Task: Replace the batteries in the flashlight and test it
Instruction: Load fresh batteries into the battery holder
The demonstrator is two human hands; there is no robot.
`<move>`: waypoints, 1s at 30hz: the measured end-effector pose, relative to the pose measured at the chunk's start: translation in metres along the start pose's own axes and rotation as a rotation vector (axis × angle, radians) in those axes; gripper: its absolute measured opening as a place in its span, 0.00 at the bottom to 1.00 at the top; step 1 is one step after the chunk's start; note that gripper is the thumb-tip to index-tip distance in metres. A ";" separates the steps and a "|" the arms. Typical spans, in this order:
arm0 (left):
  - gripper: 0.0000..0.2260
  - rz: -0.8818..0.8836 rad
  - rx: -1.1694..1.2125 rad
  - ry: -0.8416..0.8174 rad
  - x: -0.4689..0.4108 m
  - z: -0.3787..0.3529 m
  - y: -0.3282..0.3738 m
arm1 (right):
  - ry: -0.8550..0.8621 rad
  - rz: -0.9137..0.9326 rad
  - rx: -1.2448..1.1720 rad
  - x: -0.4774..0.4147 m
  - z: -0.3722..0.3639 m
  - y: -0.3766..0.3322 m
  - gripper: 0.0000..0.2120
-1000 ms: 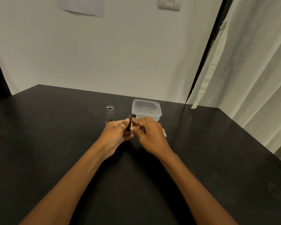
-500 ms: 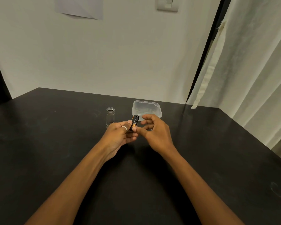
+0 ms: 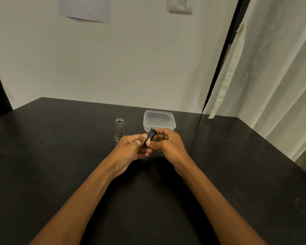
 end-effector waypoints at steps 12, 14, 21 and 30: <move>0.11 -0.013 -0.033 0.014 0.002 -0.001 0.001 | 0.005 0.057 -0.070 0.006 0.007 -0.016 0.07; 0.11 -0.024 -0.055 0.029 0.003 0.000 0.002 | 0.029 0.081 -0.068 0.007 0.009 -0.020 0.07; 0.12 -0.537 -0.626 0.414 0.025 0.009 0.043 | 0.117 -0.006 -0.394 0.002 0.021 -0.014 0.08; 0.26 -0.877 -0.966 0.871 0.063 0.018 0.074 | 0.095 -0.245 -0.941 0.002 0.015 -0.002 0.11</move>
Point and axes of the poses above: each hand's wrist, its own x-axis away from the middle knuckle, its own z-axis out of the back of the hand, y = z × x, the point moved 9 cm from there along -x, towards the middle knuckle, and after that the axes turned 3 degrees about y, right-handed, at the moved point
